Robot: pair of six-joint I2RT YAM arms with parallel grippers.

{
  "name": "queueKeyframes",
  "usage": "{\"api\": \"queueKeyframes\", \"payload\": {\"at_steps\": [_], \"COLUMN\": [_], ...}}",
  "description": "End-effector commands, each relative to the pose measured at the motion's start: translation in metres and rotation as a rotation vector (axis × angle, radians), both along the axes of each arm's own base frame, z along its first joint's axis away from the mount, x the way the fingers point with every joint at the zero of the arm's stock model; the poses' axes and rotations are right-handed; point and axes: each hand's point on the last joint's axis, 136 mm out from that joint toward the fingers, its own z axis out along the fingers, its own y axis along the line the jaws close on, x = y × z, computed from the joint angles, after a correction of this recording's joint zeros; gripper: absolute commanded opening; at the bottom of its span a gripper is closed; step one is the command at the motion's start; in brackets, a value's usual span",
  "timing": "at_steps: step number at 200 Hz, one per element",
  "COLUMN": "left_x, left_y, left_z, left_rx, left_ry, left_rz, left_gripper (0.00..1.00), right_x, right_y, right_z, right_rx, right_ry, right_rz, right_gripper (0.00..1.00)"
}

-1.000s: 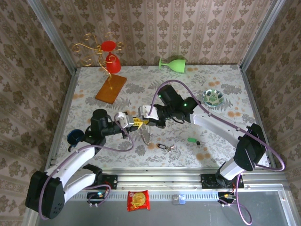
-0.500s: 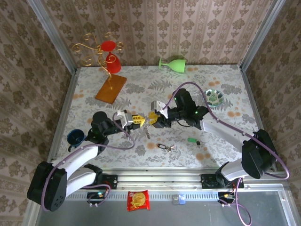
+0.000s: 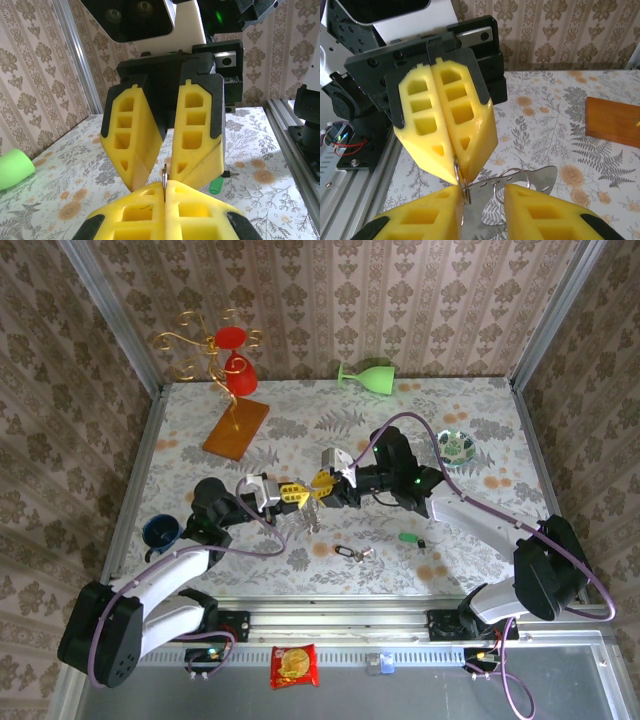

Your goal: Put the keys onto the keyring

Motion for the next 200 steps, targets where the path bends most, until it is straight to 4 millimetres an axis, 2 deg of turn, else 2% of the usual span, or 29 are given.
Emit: {"api": "queueKeyframes", "payload": {"at_steps": [1, 28, 44, 51, 61, 69, 90, 115, 141, 200], "left_x": [-0.007, -0.007, -0.006, -0.004, -0.001, 0.001, 0.001, 0.000, 0.001, 0.001], "left_y": [-0.001, -0.002, -0.001, -0.001, 0.001, 0.003, 0.006, 0.008, 0.006, 0.002], "left_z": [0.007, 0.009, 0.009, 0.008, 0.006, 0.001, -0.012, -0.023, -0.021, -0.016], "left_rx": [-0.024, -0.028, -0.029, -0.027, -0.018, 0.006, 0.097, 0.193, 0.218, 0.236], "left_ry": [-0.026, -0.028, -0.030, -0.028, -0.028, -0.027, -0.020, -0.008, -0.012, -0.010], "left_rz": [-0.035, -0.036, -0.028, -0.013, 0.017, 0.036, 0.058, 0.060, 0.054, 0.030], "left_gripper": [0.00, 0.00, 0.00, 0.00, 0.19, 0.25, 0.26, 0.25, 0.25, 0.24], "right_x": [-0.010, -0.009, -0.008, -0.008, -0.007, -0.007, -0.008, -0.013, -0.014, -0.012], "right_y": [0.002, 0.005, 0.005, 0.005, 0.004, 0.002, -0.002, -0.004, -0.002, 0.006], "right_z": [0.014, 0.015, 0.016, 0.017, 0.016, 0.016, 0.012, -0.006, -0.015, -0.016], "right_rx": [0.046, 0.046, 0.045, 0.039, 0.020, 0.001, -0.077, -0.243, -0.351, -0.465], "right_ry": [-0.013, -0.010, -0.010, -0.014, -0.023, -0.035, -0.058, -0.104, -0.151, -0.215], "right_rz": [0.037, 0.041, 0.043, 0.040, 0.035, 0.034, 0.032, 0.060, 0.086, 0.110], "right_gripper": [0.26, 0.14, 0.00, 0.00, 0.00, 0.00, 0.00, 0.00, 0.00, 0.00]}}
